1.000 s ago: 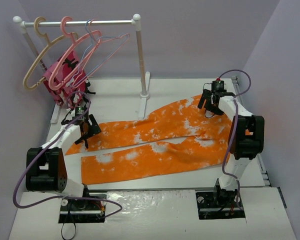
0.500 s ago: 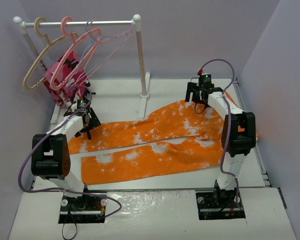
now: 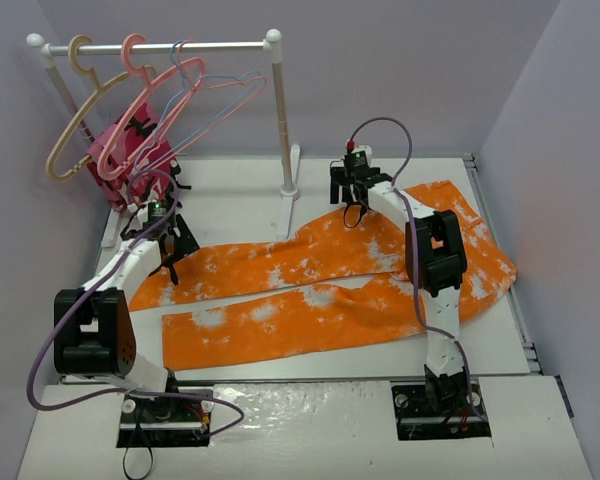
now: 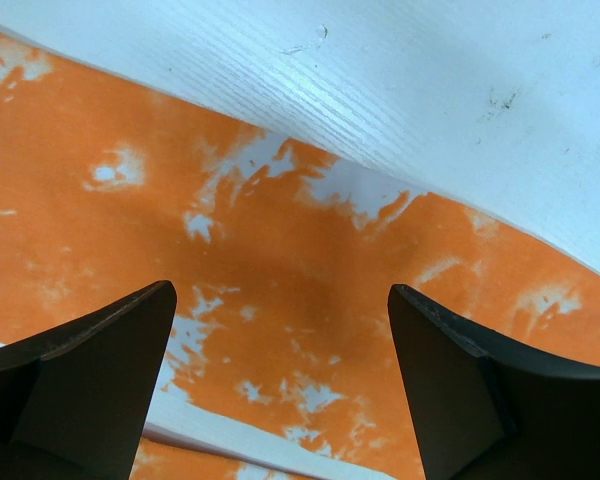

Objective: Place the trousers on the hanger
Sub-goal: Flatten out the trousers at the center of the board.

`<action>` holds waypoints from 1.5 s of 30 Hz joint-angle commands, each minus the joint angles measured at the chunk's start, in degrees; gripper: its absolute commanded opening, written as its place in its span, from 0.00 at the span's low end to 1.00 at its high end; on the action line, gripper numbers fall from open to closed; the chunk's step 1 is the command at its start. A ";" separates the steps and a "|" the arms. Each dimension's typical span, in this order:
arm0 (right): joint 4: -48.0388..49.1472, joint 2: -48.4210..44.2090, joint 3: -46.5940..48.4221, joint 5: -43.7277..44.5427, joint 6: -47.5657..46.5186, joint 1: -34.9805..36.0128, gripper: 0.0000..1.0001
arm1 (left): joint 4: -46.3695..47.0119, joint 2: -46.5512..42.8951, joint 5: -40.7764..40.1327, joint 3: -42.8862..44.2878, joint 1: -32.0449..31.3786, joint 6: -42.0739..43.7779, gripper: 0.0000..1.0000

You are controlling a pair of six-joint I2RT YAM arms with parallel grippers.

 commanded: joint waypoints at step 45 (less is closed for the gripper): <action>5.28 -8.25 -17.75 2.12 7.37 -6.95 0.00 | -1.01 18.71 -1.58 17.42 -5.24 -12.63 0.86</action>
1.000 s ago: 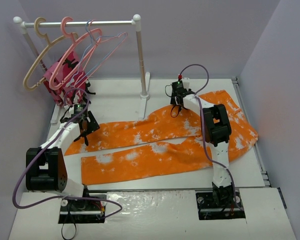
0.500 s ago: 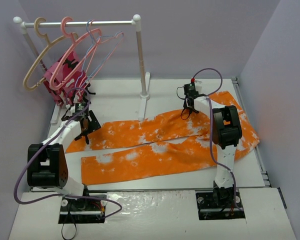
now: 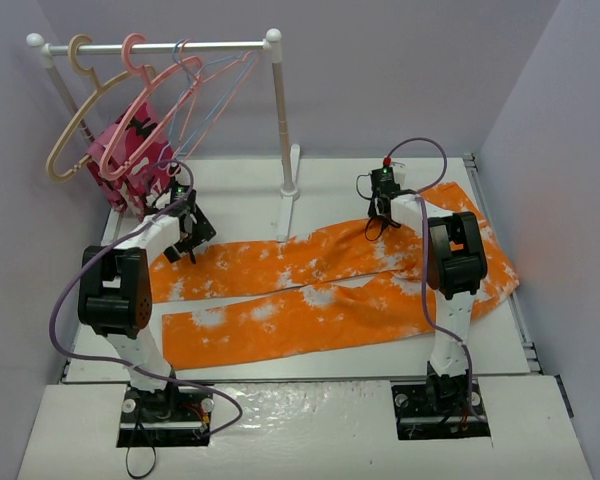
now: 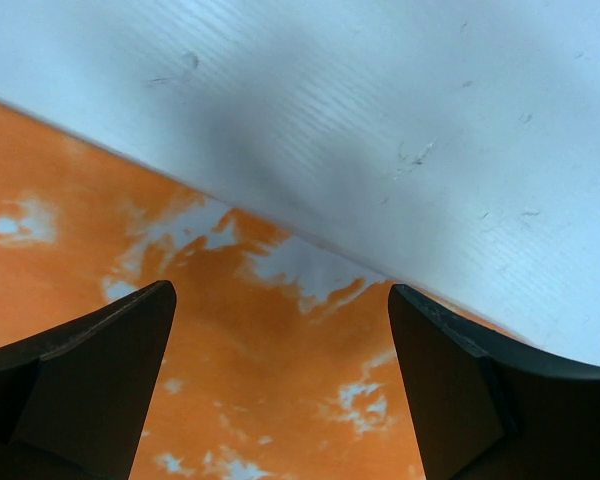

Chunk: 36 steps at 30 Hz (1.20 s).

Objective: Place the trousers on the hanger
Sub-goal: Flatten out the trousers at the center of the board.

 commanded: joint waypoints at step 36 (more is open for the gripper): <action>-0.01 -14.73 1.53 -2.32 -1.65 -3.51 0.00 | -14.95 3.57 -11.73 15.69 0.27 3.78 0.00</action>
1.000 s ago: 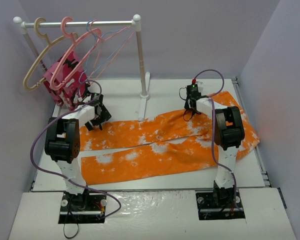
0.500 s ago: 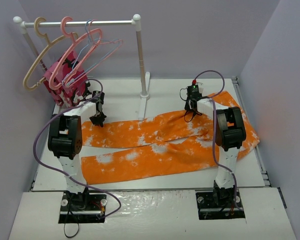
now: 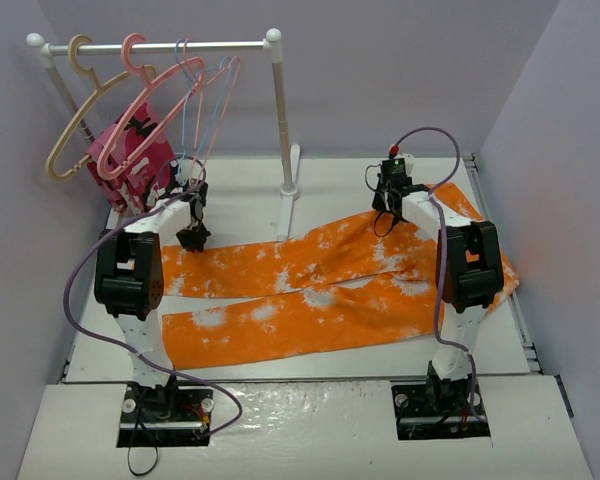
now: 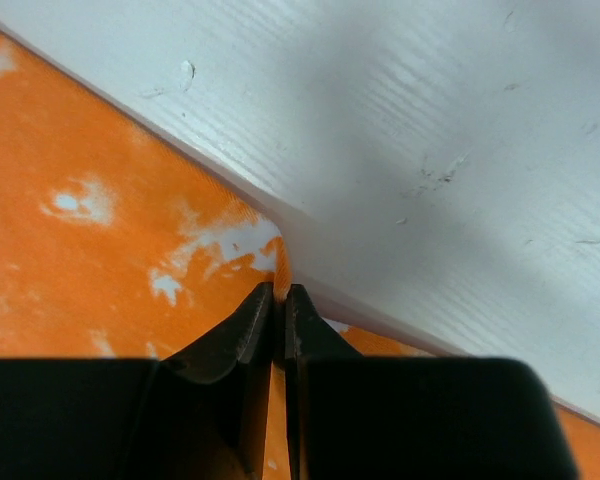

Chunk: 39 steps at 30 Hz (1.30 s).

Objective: Place the trousers on the hanger
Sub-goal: Flatten out the trousers at the center of the board.

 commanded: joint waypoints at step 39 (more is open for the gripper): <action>-2.30 -8.11 12.95 0.60 -0.83 -5.06 0.75 | 2.83 -20.07 -5.65 3.10 1.66 10.38 0.81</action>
